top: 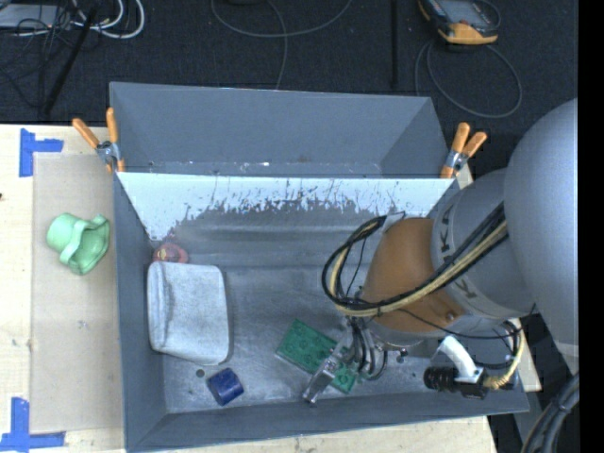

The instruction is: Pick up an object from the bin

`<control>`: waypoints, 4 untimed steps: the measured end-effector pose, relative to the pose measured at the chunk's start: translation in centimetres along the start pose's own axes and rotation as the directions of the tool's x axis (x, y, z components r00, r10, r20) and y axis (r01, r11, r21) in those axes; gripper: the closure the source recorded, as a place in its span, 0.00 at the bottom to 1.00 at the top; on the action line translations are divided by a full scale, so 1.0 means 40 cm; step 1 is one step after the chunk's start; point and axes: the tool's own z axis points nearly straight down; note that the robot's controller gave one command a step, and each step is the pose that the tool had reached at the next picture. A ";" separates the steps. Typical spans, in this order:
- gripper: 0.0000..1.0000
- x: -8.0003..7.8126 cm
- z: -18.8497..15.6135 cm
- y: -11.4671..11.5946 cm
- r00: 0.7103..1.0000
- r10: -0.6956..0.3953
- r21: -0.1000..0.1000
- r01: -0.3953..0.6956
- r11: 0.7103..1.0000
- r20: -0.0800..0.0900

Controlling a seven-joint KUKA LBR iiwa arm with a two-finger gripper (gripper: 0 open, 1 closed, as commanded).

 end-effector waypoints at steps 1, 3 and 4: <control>0.00 0.000 -0.001 0.001 1.000 -0.004 0.001 0.004 1.000 -0.001; 1.00 -0.010 -0.201 0.007 1.000 -0.008 -0.002 0.008 1.000 0.002; 1.00 -0.012 -0.294 0.008 1.000 -0.012 0.000 0.012 1.000 0.000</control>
Offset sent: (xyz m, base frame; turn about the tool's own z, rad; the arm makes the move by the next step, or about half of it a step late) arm 0.0000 0.0000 0.0000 0.0000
